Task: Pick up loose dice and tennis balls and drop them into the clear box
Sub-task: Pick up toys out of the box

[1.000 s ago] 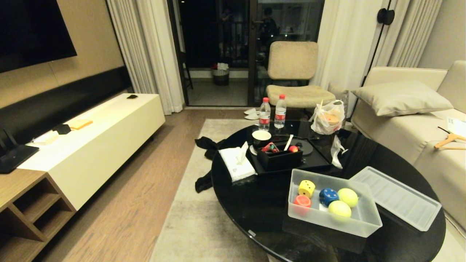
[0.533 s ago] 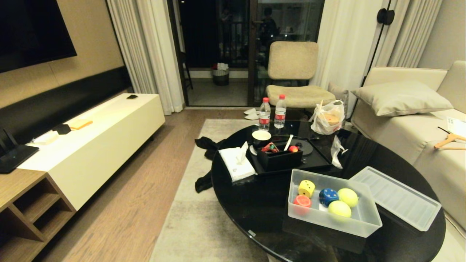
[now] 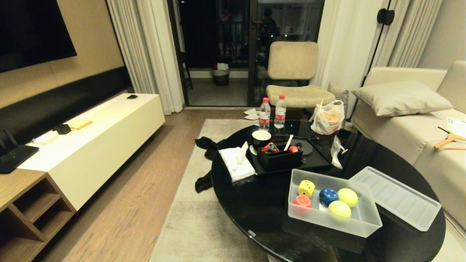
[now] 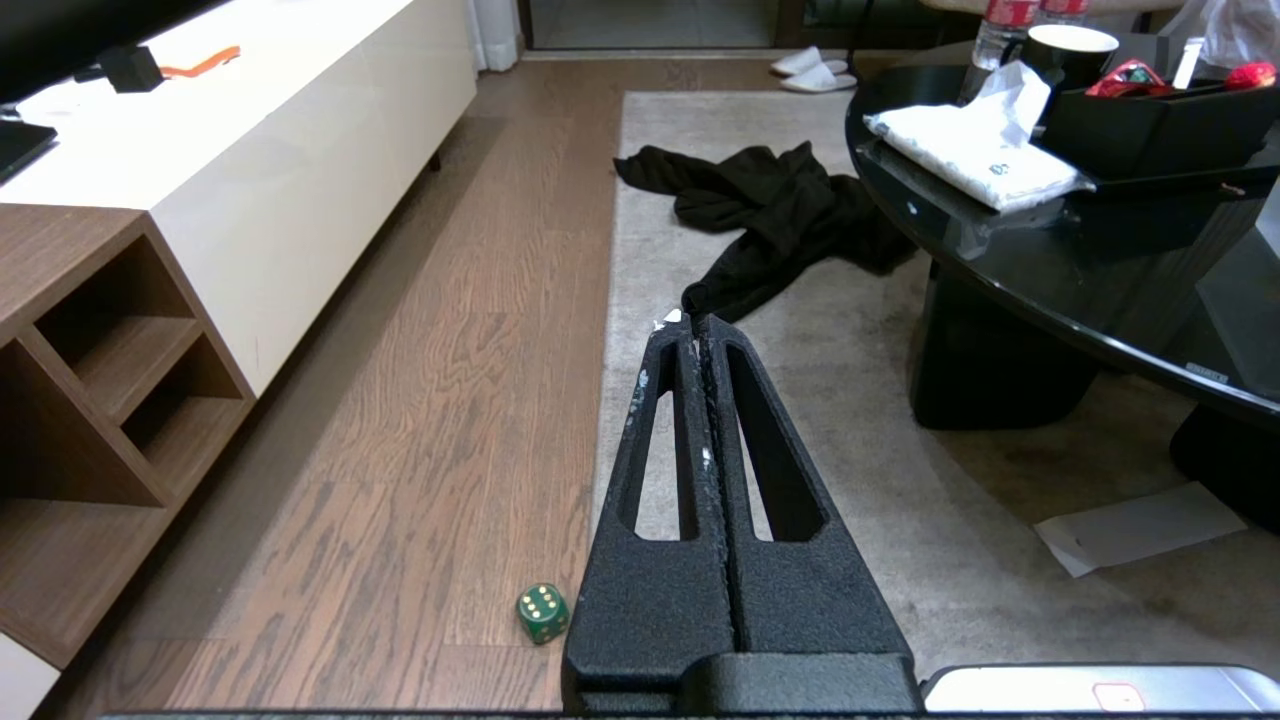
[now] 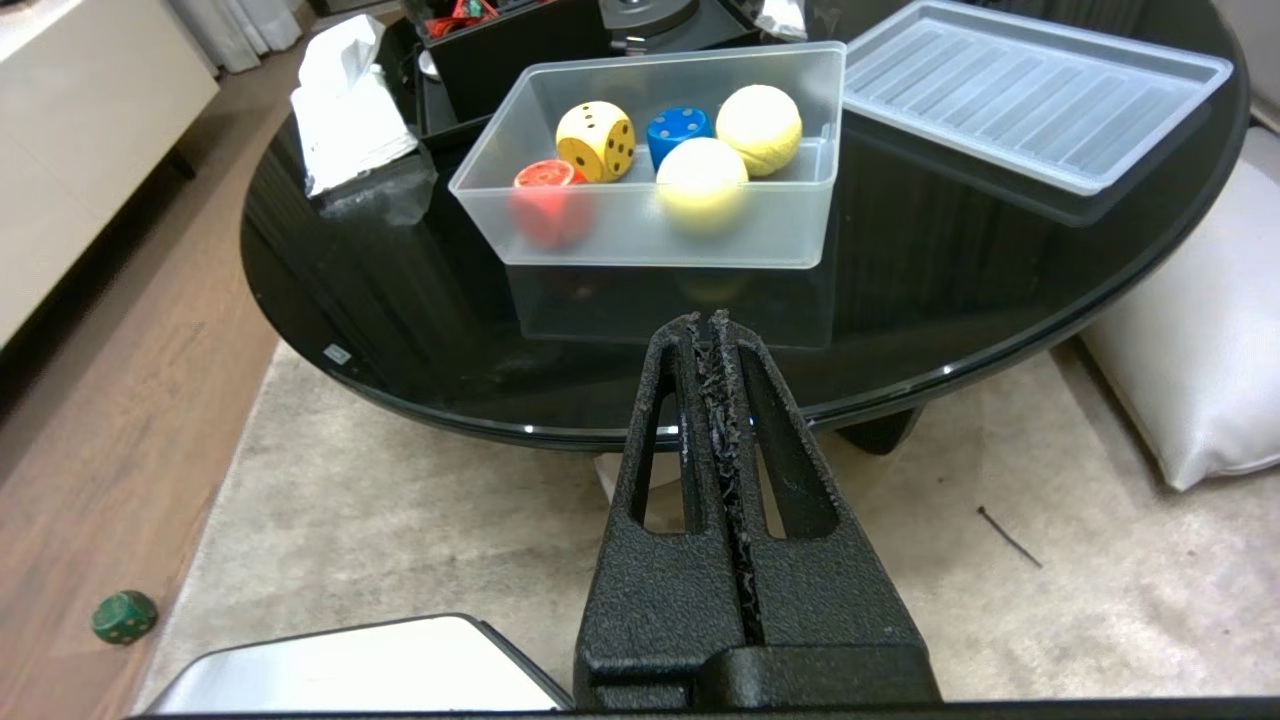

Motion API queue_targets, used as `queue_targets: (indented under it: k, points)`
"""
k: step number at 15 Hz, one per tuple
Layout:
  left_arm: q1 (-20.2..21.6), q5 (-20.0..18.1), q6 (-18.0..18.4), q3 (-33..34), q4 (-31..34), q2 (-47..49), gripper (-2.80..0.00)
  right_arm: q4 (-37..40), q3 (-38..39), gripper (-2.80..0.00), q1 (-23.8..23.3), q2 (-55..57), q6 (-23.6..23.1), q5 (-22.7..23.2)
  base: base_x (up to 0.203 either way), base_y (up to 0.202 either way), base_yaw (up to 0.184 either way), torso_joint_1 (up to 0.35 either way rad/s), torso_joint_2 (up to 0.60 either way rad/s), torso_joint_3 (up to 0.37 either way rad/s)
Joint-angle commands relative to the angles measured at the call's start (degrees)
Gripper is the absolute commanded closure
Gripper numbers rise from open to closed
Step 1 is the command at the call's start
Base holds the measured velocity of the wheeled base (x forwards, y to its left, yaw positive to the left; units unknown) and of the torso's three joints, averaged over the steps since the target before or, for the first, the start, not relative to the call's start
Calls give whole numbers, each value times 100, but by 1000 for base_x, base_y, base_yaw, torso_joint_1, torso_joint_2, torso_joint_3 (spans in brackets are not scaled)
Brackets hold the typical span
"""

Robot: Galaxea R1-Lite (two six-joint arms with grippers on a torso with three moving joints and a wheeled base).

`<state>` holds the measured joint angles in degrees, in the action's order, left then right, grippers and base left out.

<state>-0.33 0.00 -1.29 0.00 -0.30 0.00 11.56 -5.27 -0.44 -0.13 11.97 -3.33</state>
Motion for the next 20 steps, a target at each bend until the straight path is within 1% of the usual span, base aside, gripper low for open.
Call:
queue_targets:
  k: [1, 3, 6, 8, 9, 10, 11, 12, 13, 14, 16, 20]
  points:
    - [7, 0, -3, 9, -5, 0, 0, -13, 8, 0, 0, 13, -181, -1, 0, 0, 0, 0, 0, 0]
    - [-1, 0, -2, 9, -5, 0, 0, -85, 30, 0, 0, 13, -806, 26, 0, 0, 0, 0, 0, 0]
    - [7, 0, -3, 9, -5, 0, 0, -206, 74, 0, 0, 13, -1162, 77, 0, 0, 0, 0, 0, 0]
    - [7, 0, 6, 9, -5, 0, 0, -257, 115, 0, 0, 13, -1704, 292, 0, 0, 0, 0, 0, 0]
    - [7, 0, 6, 9, -5, 0, 0, -458, 208, 0, 0, 13, -1793, 355, 0, 0, 0, 0, 0, 0]
    - [-2, 0, -2, 9, -5, 0, 0, -746, 316, 0, 0, 13, -1810, 380, 0, 0, 0, 0, 0, 0]
    - [-1, 0, 6, 9, -5, 0, 0, -1222, 482, 0, 0, 13, -1820, 398, 0, 0, 0, 0, 0, 0]
    - [6, 0, 6, 9, -5, 0, 0, -1274, 519, 0, 0, 13, -1822, 409, 0, 0, 0, 0, 0, 0]
    - [5, 0, 6, 9, -5, 0, 0, -1112, 535, 0, 0, 13, -1812, 420, 0, 0, 0, 0, 0, 0]
    - [6, 0, 6, 9, -5, 0, 0, -1112, 535, 0, 0, 13, -1767, 403, 0, 0, 0, 0, 0, 0]
    - [7, 0, 6, 9, -5, 0, 0, -1119, 535, 0, 0, 13, -1524, 352, 0, 0, 0, 0, 0, 0]
    - [7, 0, 22, 9, -5, 0, 0, -1121, 535, 0, 0, 13, -1531, 342, 0, 0, 0, 0, 0, 0]
